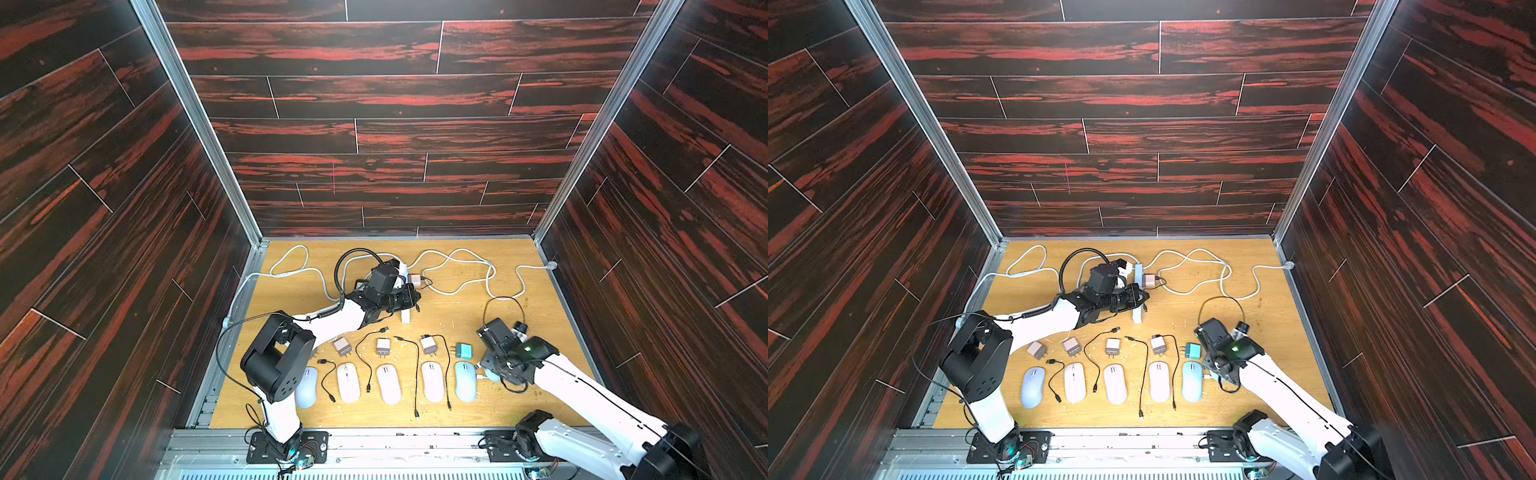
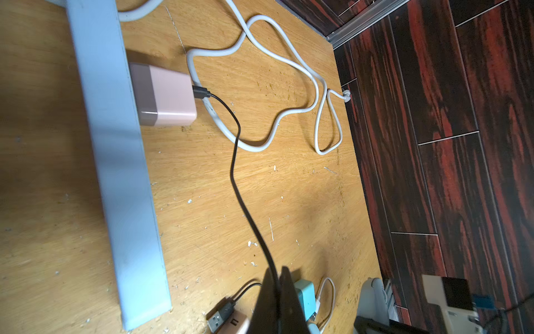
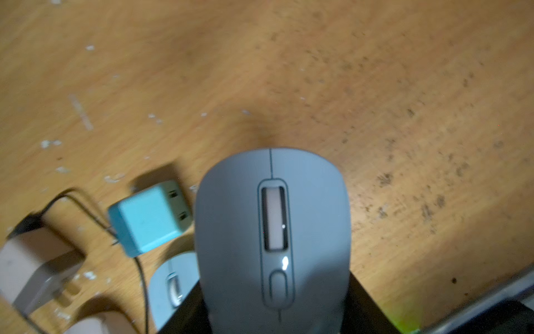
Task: Unplug the wireless mouse
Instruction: Place the mouse at the center of the board.
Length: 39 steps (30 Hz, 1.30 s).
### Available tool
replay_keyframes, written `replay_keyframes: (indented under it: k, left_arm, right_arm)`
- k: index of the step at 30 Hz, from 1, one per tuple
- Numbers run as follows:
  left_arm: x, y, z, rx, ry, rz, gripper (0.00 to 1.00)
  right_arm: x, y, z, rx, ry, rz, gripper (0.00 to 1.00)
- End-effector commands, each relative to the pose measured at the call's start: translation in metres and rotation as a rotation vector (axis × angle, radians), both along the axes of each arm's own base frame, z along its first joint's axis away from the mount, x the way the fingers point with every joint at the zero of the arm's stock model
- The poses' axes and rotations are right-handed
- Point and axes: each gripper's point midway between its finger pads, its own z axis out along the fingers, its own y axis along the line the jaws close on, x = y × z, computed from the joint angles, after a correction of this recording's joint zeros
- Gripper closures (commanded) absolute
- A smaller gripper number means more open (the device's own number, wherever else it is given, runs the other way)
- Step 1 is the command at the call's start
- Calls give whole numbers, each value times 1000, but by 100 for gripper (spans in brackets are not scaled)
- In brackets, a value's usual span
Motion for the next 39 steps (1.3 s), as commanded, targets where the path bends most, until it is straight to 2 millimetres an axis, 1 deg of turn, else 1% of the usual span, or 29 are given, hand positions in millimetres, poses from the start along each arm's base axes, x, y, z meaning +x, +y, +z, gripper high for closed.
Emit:
replay_keyframes:
  k: [1, 5, 7, 9, 14, 17, 23, 25, 30, 31, 32, 35, 36, 38, 39]
  left_arm:
    - [0, -1, 12, -25, -21, -1, 100]
    - [1, -2, 13, -26, -22, 2, 100]
    - [2, 1, 9, -17, -15, 13, 100]
    - [1, 1, 7, -15, -11, 14, 100]
    - [1, 2, 3, -25, 1, 27, 100]
    - [1, 2, 2, -31, 3, 34, 100]
    - [1, 3, 2, -33, 3, 37, 100]
    - [0, 3, 2, -29, 5, 36, 100]
    - [-1, 4, -1, -25, 11, 32, 100]
    - [-1, 4, 0, -25, 11, 33, 100]
    - [-1, 5, 0, -26, 11, 34, 100]
    - [-2, 5, 0, -27, 9, 35, 100]
    - [-2, 5, 0, -28, 8, 34, 100]
    - [-2, 5, 0, -30, 9, 36, 100]
    - [-3, 5, -1, -31, 12, 34, 100]
  right_arm:
    - [-15, -15, -11, 43, 23, -124, 55]
    - [-27, -27, -15, 79, 9, -223, 54]
    - [-34, -31, -17, 83, 17, -271, 54]
    - [-45, -38, -20, 67, 52, -328, 48]
    - [-53, -36, -26, 65, 116, -350, 48]
    - [-54, -34, -32, 54, 157, -340, 49]
    - [-49, -33, -44, 26, 195, -309, 49]
    - [-48, -34, -47, 24, 205, -308, 53]
    - [-39, -38, -46, 10, 204, -294, 49]
    - [-38, -39, -46, 11, 208, -295, 47]
    - [-36, -39, -46, 10, 212, -294, 43]
    - [-33, -40, -42, -4, 216, -284, 22]
    - [-32, -41, -42, -7, 217, -280, 17]
    - [-31, -41, -41, -13, 222, -275, 11]
    - [-31, -40, -40, -12, 222, -275, 9]
